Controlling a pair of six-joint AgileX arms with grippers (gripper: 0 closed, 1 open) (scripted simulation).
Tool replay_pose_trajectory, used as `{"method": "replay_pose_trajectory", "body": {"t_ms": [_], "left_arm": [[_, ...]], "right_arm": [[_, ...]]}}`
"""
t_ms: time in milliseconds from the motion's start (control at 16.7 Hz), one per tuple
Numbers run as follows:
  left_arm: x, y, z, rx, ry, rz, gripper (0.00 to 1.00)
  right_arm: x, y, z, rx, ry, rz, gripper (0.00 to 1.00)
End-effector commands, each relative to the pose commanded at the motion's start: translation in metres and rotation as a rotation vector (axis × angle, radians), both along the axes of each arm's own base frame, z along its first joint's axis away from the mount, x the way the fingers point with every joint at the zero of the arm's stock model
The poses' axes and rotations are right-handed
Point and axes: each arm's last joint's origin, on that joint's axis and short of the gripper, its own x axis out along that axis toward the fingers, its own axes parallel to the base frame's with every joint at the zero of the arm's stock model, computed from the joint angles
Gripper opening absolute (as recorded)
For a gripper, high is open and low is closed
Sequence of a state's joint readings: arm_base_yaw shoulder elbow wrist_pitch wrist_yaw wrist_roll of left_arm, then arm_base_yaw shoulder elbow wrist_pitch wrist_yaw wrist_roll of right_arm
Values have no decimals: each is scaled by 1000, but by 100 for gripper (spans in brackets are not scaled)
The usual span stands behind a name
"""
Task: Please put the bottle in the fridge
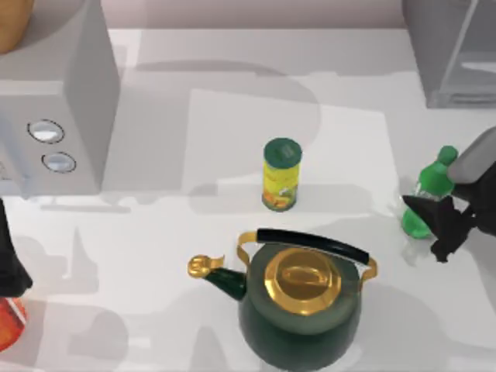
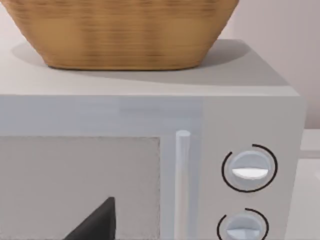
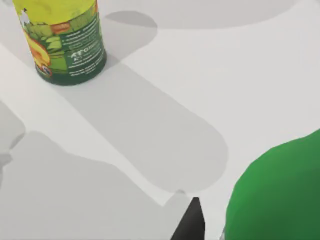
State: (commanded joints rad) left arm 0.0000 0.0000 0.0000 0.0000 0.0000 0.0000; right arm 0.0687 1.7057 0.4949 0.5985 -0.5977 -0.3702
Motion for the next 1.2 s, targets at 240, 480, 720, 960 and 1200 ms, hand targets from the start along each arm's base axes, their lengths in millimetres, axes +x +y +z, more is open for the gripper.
{"method": "replay_pose_trajectory", "body": {"t_ms": [240, 480, 720, 960, 1200], "left_arm": [[0, 0, 0, 0, 0, 0, 100], [0, 0, 0, 0, 0, 0, 100], [0, 0, 0, 0, 0, 0, 100], [0, 0, 0, 0, 0, 0, 100], [0, 0, 0, 0, 0, 0, 100]], "right_arm": [[0, 0, 0, 0, 0, 0, 1], [3, -9, 2, -3, 3, -3, 1], [8, -43, 13, -9, 29, -5, 1], [4, -82, 34, 2, 41, -4, 1], [-1, -100, 50, 1, 2, -2, 1]]}}
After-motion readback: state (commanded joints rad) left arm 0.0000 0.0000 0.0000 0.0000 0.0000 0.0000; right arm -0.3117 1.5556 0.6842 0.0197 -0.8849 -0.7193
